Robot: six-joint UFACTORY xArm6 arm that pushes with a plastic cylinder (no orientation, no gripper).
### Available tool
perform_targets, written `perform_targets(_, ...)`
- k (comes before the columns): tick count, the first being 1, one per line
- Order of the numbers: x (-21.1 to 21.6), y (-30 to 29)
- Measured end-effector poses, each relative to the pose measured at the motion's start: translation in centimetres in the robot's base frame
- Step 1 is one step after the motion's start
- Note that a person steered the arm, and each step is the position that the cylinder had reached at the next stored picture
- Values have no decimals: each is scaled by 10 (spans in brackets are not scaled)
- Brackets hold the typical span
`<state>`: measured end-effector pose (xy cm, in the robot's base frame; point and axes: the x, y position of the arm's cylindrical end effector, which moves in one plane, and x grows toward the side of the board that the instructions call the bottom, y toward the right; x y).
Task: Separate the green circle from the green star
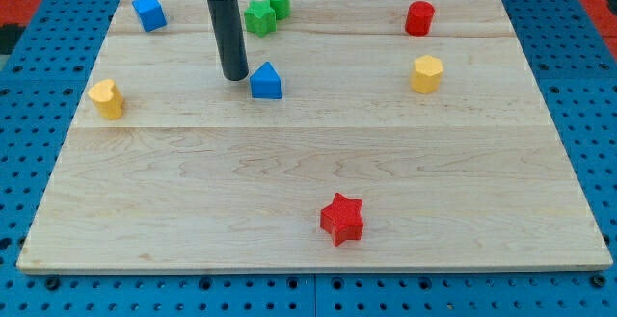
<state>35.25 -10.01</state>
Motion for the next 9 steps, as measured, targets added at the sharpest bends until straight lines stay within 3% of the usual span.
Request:
perform_targets(2,-12,-27)
perform_targets(3,-54,-60)
perform_targets(4,-85,-58)
perform_targets(5,-87,17)
perform_targets(7,-100,-17)
perform_targets(8,-139,-31)
perform_targets(9,-159,5)
